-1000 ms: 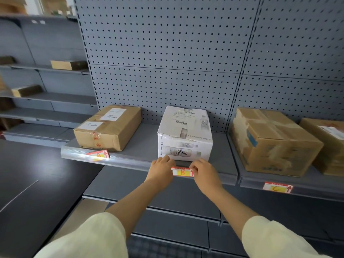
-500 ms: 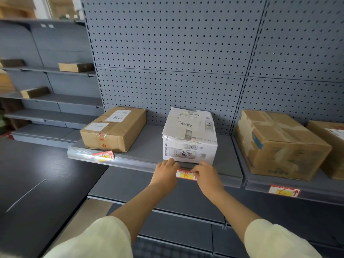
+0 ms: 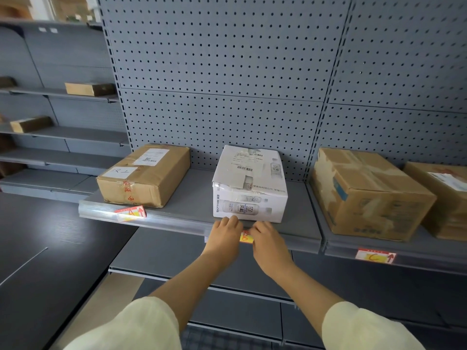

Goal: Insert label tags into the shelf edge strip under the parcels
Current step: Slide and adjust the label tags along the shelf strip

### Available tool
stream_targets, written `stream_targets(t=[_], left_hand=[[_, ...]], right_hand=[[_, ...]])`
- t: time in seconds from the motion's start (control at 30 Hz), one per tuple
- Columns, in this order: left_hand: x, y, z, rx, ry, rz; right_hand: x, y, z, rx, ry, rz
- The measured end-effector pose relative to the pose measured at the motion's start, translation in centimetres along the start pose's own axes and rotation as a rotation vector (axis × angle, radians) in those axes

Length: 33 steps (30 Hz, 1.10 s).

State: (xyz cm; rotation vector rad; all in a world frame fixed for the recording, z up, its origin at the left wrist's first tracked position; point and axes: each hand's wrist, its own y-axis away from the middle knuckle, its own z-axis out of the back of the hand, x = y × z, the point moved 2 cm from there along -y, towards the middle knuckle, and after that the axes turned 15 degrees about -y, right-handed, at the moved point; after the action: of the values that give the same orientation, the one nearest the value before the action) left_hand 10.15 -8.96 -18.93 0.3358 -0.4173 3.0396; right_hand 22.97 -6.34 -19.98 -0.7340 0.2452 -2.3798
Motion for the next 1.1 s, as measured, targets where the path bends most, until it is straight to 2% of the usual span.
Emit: stream_targets(t=[0.5,0.63,0.77,0.97,1.1], left_hand=[[-0.1,0.3,0.1,0.044,0.074,-0.005],[0.9,0.9,-0.4,0.052,0.137,-0.035],[4.0,3.5,-1.4,0.049,0.139,0.132],[13.2,7.3,-3.8,0.053,0.072,0.397],[20.0,8.2,-4.1,0.005,0.074,0.522]], right_hand=[[0.3,0.2,0.1,0.040,0.009,0.027],[0.7,0.1,-0.1,-0.017,0.001,0.009],[1.5,-0.8,-2.1,-0.080,0.019,0.081],[9.0,-4.1,-7.5,0.004,-0.049,0.277],[13.9,-8.2,-11.3,0.023,-0.134,0.255]])
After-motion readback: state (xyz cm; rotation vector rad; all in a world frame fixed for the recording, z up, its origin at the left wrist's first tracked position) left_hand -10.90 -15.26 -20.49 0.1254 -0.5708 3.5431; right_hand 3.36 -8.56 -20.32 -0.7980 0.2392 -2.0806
